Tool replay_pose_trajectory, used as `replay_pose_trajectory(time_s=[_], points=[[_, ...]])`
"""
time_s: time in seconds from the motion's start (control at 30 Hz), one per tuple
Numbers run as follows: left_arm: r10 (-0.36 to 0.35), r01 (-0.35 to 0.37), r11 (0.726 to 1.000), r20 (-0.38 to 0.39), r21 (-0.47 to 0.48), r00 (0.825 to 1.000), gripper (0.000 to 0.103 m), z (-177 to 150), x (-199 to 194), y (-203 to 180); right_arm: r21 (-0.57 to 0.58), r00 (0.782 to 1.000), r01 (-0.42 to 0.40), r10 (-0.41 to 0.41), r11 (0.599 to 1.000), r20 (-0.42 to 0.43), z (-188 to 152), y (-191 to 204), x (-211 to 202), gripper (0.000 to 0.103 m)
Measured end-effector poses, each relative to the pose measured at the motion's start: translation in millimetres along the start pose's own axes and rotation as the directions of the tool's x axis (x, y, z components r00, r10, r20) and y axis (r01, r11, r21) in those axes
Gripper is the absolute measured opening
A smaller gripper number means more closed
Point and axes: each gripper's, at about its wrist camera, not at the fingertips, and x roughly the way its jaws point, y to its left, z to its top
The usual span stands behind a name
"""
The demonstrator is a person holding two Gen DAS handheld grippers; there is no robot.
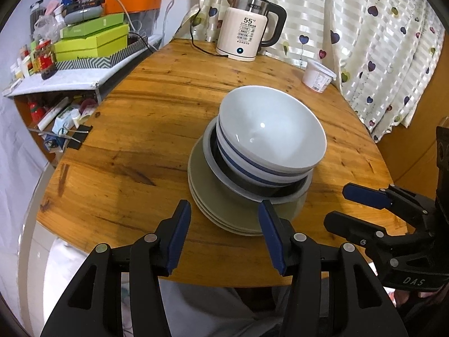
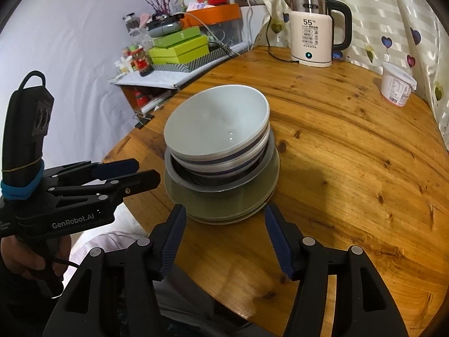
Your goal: Organize plates and bowls
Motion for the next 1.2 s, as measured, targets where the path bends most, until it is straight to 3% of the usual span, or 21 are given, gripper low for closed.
replay_pose_trajectory(time_s=[0.67, 1.2], points=[[0.058, -0.058, 0.998, -0.021, -0.008, 0.998, 0.051, -3, 12, 4, -0.016, 1.0, 0.005, -0.005, 1.0, -0.03, 1, 4, 15, 0.061], [0.058, -0.058, 0.998, -0.035, -0.007, 0.998, 0.051, -3, 18, 5, -0.007, 0.999, 0.006, -0.006, 1.0, -0.037, 1, 2, 19, 0.061]])
